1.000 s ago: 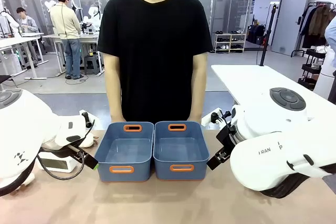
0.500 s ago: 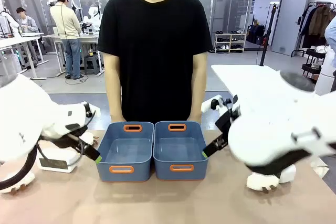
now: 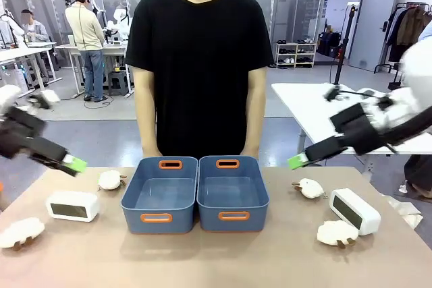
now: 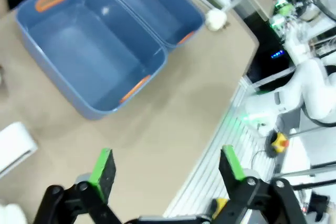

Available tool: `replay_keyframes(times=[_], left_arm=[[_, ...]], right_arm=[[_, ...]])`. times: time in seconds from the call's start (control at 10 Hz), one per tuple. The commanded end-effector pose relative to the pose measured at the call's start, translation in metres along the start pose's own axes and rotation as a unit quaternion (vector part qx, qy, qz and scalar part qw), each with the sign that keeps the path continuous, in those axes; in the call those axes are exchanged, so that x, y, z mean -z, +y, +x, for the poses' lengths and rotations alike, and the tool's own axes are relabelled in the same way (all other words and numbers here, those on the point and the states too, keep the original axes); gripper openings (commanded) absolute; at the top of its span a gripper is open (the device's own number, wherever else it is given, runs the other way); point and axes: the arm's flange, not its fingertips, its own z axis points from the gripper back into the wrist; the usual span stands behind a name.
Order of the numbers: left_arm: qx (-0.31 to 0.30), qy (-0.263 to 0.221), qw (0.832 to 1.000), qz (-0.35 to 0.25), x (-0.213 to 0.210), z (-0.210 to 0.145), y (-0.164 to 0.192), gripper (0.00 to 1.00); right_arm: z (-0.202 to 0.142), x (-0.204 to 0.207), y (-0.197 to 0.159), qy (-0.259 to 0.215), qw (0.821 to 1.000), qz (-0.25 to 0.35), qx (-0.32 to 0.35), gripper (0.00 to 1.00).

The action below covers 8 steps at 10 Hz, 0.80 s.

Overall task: Sort the digital clocks into the basket.
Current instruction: Pick up the Digital clock from the table and place it into the empty Plastic storage basket.

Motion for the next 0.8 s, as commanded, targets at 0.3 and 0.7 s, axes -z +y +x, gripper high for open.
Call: replay_keyframes(times=[0.3, 0.7], left_arm=[[-0.079, -0.207, 0.972, -0.085, -0.153, -0.155, 0.069, 1.00], [-0.161, -0.312, 0.936, -0.002, -0.219, -0.252, 0.078, 1.00]], right_arm=[[-0.128, -0.131, -0.077, -0.148, 0.974, 0.082, 0.151, 1.00], [-0.218, -0.212, -0.072, -0.227, 0.952, 0.007, 0.207, 1.00]])
